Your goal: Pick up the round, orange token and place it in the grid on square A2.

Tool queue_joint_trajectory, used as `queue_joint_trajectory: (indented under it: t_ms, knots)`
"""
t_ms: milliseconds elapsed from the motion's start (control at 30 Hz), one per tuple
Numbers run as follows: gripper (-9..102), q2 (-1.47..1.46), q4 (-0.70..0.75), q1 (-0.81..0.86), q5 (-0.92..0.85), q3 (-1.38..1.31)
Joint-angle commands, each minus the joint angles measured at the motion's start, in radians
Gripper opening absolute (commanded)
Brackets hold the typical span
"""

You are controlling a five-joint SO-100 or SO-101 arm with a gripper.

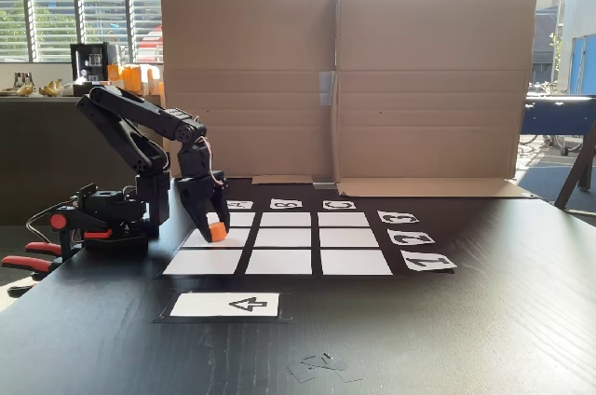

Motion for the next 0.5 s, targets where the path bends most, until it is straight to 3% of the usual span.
queue_joint_trajectory:
  t_ms: [0, 200, 467]
  knots:
    - [9, -0.002, -0.009, -0.009, -0.005, 0.008]
    - [33, -0.002, -0.011, -0.009, -0.008, 0.012]
    - [39, 0.000, -0.051, 0.014, -0.003, -0.006]
